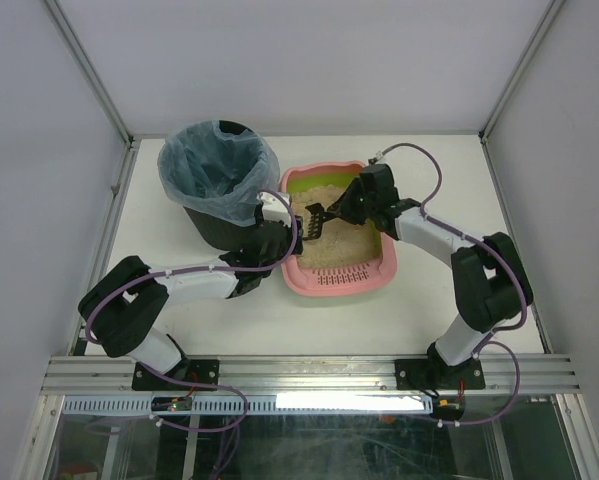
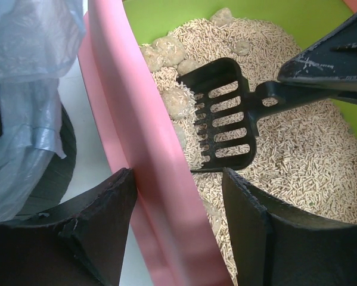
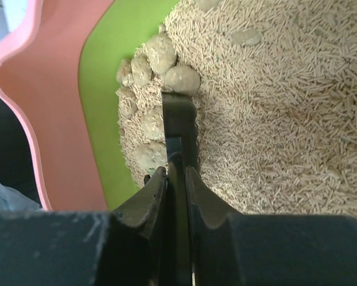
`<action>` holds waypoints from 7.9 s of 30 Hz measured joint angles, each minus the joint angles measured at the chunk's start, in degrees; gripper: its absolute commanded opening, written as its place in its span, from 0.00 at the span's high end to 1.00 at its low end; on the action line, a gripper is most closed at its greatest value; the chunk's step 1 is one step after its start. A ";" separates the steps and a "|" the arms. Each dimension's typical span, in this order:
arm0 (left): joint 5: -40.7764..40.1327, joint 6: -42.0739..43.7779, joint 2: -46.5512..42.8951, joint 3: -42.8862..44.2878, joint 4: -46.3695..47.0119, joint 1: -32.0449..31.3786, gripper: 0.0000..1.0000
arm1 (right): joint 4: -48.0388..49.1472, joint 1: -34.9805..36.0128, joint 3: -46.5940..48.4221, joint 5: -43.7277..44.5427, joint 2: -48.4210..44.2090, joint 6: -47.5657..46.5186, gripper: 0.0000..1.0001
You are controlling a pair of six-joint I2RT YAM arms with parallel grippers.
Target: Clean the litter box
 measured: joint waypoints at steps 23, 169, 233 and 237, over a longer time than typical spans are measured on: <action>-1.79 0.87 0.00 0.00 -0.42 0.02 0.41 | 15.43 -2.71 -19.50 -4.11 -17.57 8.24 1.00; -1.92 1.16 0.04 0.00 -0.44 0.00 0.41 | 4.66 17.90 42.03 -2.25 9.77 -46.82 1.00; -1.86 1.18 0.44 0.02 0.70 0.00 0.57 | -38.56 2.60 21.09 11.58 -2.86 -21.62 1.00; -1.86 1.20 0.44 0.02 0.70 0.00 0.57 | -31.82 1.29 14.97 4.52 -2.91 -19.04 1.00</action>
